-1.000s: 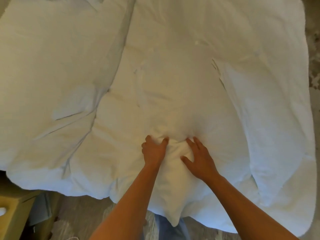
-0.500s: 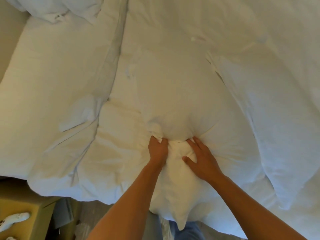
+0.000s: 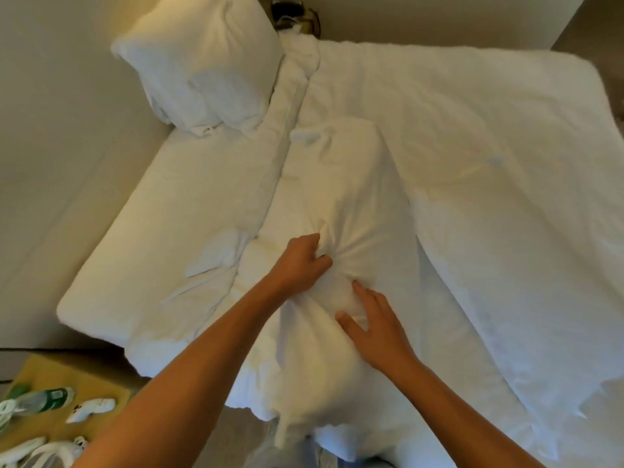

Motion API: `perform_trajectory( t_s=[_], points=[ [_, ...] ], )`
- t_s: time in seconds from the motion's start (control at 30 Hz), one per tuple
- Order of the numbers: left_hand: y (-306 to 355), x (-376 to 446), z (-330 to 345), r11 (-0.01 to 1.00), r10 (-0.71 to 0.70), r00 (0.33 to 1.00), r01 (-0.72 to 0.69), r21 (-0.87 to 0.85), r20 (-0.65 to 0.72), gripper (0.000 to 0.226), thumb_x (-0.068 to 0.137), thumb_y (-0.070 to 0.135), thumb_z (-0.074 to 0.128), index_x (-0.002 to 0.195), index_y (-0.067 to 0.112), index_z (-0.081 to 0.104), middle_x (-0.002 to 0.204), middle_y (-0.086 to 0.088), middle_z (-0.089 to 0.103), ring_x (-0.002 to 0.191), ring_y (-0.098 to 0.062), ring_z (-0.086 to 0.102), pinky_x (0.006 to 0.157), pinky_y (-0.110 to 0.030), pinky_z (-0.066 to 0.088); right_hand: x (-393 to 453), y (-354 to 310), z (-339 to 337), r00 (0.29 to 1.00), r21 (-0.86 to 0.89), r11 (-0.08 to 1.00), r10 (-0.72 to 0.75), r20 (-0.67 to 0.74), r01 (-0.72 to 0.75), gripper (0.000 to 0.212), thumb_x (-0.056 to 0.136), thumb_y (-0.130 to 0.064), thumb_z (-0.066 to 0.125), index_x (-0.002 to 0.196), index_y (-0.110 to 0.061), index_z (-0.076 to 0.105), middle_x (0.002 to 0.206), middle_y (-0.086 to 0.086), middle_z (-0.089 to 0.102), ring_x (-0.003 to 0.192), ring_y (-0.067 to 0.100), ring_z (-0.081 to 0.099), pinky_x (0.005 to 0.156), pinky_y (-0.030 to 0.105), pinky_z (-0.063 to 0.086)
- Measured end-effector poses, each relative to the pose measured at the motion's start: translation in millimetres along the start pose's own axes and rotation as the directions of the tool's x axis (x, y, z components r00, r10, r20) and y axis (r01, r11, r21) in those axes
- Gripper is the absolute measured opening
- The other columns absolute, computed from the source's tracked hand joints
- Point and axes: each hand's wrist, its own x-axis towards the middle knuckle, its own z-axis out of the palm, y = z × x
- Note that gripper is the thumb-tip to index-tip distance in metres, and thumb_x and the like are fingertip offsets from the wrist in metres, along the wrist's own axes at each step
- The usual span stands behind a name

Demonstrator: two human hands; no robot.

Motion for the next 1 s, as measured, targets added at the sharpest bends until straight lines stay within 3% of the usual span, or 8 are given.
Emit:
perform_trajectory(
  t_s=[0.13,0.27,0.33,0.4,0.5,0.7,0.83,1.0],
  points=[
    [23,-28,-51,0.966,0.13,0.99,-0.14,0.218,0.061,0.016,0.087,0.014,0.063,0.086,-0.002,0.061,0.08,-0.014,0.067,0.075,-0.031,0.063,0.064,-0.042,0.048,-9,-31,-32,0.971,0.07,0.982,-0.16,-0.179,0.175,0.054,0.095,-0.063,0.057,0.142,-0.039,0.049,0.14,-0.01,0.055,0.124,0.013,0.059,0.101,0.037,0.056],
    [14,-59,-71,0.863,0.151,0.98,-0.194,0.467,0.128,0.011,0.089,0.017,0.06,0.086,0.007,0.056,0.073,0.0,0.05,0.068,-0.023,0.054,0.057,-0.033,0.041,29,-71,-66,0.84,-0.159,0.914,-0.406,-0.361,0.373,0.063,0.096,-0.047,0.065,0.151,-0.026,0.042,0.151,0.0,0.047,0.136,0.019,0.048,0.104,0.033,0.048],
    [-5,-79,-70,0.834,0.078,0.987,-0.142,0.533,0.14,0.01,0.09,0.017,0.057,0.098,0.01,0.057,0.079,-0.001,0.049,0.074,-0.027,0.057,0.061,-0.035,0.042,58,-93,-70,0.811,-0.264,0.826,-0.552,-0.193,0.499,0.076,0.095,-0.053,0.065,0.159,-0.025,0.034,0.163,0.002,0.037,0.149,0.02,0.033,0.115,0.034,0.036],
    [-26,-100,-68,0.838,0.013,0.993,-0.076,0.54,0.119,0.015,0.091,0.017,0.055,0.106,0.015,0.055,0.082,-0.001,0.049,0.079,-0.03,0.06,0.063,-0.034,0.04,85,-111,-64,0.785,-0.336,0.72,-0.608,0.118,0.607,0.086,0.091,-0.063,0.065,0.162,-0.028,0.031,0.169,0.0,0.029,0.156,0.02,0.023,0.125,0.038,0.026],
    [-53,-124,-69,0.867,-0.026,0.999,0.008,0.499,0.028,0.013,0.092,0.021,0.057,0.104,0.018,0.053,0.079,-0.002,0.053,0.073,-0.028,0.058,0.059,-0.035,0.042,111,-119,-40,0.691,-0.378,0.579,-0.568,0.448,0.722,0.086,0.083,-0.075,0.066,0.154,-0.031,0.046,0.157,-0.001,0.046,0.145,0.024,0.04,0.123,0.039,0.027],
    [-82,-148,-75,0.878,-0.064,0.991,0.113,0.466,-0.119,0.019,0.097,0.032,0.057,0.107,0.016,0.057,0.089,-0.01,0.066,0.079,-0.032,0.061,0.067,-0.045,0.053,144,-138,-18,0.6,-0.581,0.281,-0.641,0.479,0.764,0.061,0.081,-0.085,0.046,0.093,-0.028,0.064,0.082,-0.008,0.063,0.077,0.02,0.061,0.094,0.038,0.043],
    [-90,-149,-74,0.917,-0.063,0.975,0.14,0.373,-0.212,0.021,0.098,0.035,0.057,0.107,0.016,0.06,0.088,-0.008,0.067,0.078,-0.029,0.061,0.067,-0.044,0.052,156,-142,-24,0.588,-0.468,0.371,-0.63,0.507,0.802,0.051,0.091,-0.071,0.041,0.074,-0.023,0.049,0.06,-0.005,0.05,0.058,0.021,0.053,0.054,0.032,0.036],
    [-91,-138,-75,0.934,-0.133,0.942,0.223,0.278,-0.307,0.026,0.1,0.04,0.055,0.092,0.015,0.059,0.078,-0.005,0.065,0.07,-0.026,0.06,0.06,-0.039,0.047,156,-138,-23,0.624,-0.445,0.447,-0.641,0.446,0.776,0.039,0.104,-0.048,0.052,0.079,-0.018,0.052,0.067,-0.003,0.055,0.06,0.02,0.05,0.052,0.034,0.029]
  ],
)
